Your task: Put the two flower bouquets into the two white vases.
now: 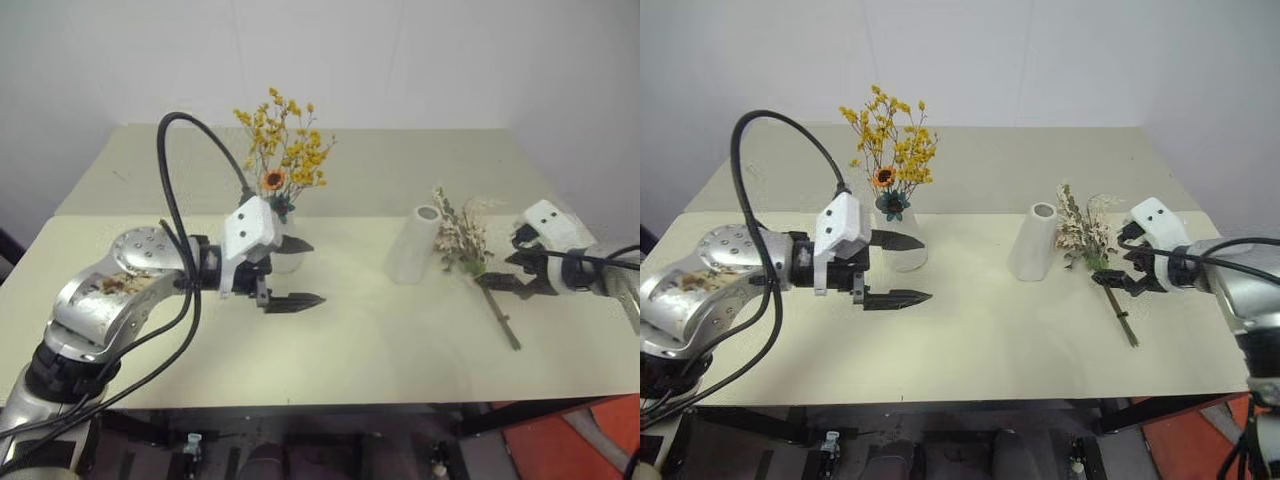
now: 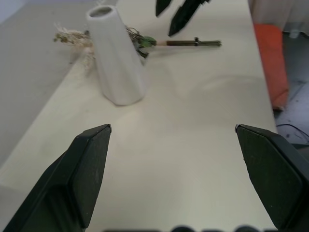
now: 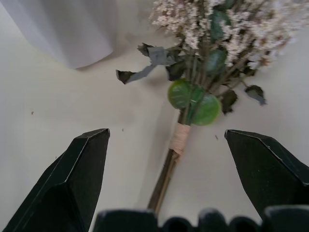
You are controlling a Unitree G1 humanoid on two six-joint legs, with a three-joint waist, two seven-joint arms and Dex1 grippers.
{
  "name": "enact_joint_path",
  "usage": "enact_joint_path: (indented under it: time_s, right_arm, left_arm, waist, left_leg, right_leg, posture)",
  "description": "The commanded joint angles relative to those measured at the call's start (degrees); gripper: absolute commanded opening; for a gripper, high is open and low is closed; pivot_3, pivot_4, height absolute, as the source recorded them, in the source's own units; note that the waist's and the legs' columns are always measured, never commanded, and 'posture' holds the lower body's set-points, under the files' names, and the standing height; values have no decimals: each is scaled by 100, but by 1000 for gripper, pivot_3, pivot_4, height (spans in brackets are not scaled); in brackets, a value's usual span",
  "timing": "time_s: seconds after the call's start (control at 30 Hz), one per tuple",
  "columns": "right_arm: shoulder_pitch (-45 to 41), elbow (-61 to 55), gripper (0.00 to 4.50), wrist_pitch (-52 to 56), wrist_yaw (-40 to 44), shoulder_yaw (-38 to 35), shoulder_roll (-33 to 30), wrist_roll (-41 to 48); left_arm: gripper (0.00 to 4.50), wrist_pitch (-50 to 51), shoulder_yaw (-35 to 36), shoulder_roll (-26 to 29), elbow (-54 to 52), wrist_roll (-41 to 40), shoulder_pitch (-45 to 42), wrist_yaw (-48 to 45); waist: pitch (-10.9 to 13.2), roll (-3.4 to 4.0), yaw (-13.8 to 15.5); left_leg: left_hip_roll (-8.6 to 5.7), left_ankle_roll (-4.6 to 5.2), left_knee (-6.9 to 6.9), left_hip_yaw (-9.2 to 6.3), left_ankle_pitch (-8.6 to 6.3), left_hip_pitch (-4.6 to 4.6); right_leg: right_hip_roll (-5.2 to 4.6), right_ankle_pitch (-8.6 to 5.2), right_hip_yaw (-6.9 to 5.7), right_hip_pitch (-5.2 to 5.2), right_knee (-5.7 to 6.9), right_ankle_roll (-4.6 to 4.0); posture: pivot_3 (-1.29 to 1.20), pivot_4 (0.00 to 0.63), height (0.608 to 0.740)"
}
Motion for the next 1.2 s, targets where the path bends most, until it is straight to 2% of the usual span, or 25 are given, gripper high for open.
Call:
enact_joint_path:
  time_s: [0.03,0.33,0.43,0.57,0.8,0.83,0.93,1.03,1.2]
  right_arm:
    - [-375,493,4500,115,43,174,124,-342]
    - [-1055,2208,4500,-376,13,334,791,-995]
    - [-1205,2602,3993,-542,9,348,926,-1197]
    - [-1316,2857,2816,-673,121,318,1005,-1376]
    - [-1451,3020,360,-778,236,341,1127,-1644]
    - [-1458,3015,236,-774,219,330,1140,-1679]
    - [-1483,2995,234,-735,0,145,1177,-1713]
    - [-1536,2996,234,-876,-719,-278,1223,-1725]
    - [-1496,2265,234,-1964,-2489,-1681,1502,-1399]
  left_arm:
    - [4489,-18,-87,-105,-29,132,-162,55]
    - [4489,-76,-174,-343,5,353,-148,169]
    - [4500,-85,-158,-364,-11,397,-128,163]
    - [4500,-81,-116,-397,-67,416,-93,229]
    - [4500,-298,-56,-475,-75,466,-35,298]
    - [4500,-322,-33,-484,-67,448,-34,292]
    - [4500,-336,-11,-467,-50,452,-36,289]
    - [4500,-385,6,-441,-10,494,-22,293]
    - [4500,-364,88,-425,37,513,-33,323]
  waist:
    - [0,0,0]
    - [0,0,-11]
    - [0,0,-19]
    - [1,1,-22]
    - [1,2,-33]
    - [1,2,-33]
    - [1,2,-34]
    - [1,2,-33]
    - [4,7,-41]
  left_leg:
    - [0,0,1,-1,0,-3]
    - [0,0,0,-1,0,-3]
    - [-1,0,0,0,0,-4]
    - [-1,0,0,-1,0,-4]
    - [-1,0,0,-2,0,-2]
    - [-1,0,0,-2,0,-3]
    - [-1,0,0,-2,0,-3]
    - [-2,0,0,-2,0,-3]
    - [-3,0,-2,-2,0,-8]
  right_leg:
    - [0,0,-1,-1,0,0]
    - [1,9,-1,-4,2,-12]
    - [1,14,-1,-4,2,-20]
    - [0,17,-1,-5,3,-26]
    - [1,18,-1,-5,5,-25]
    - [1,18,-1,-5,5,-25]
    - [0,19,-1,-4,5,-27]
    - [0,20,0,-5,5,-28]
    - [-1,21,0,-10,5,-29]
  posture:
    - [0,150,740]
    - [0,150,740]
    - [0,150,740]
    - [0,150,740]
    - [0,150,740]
    - [0,150,740]
    - [0,150,740]
    - [0,150,740]
    - [0,150,740]
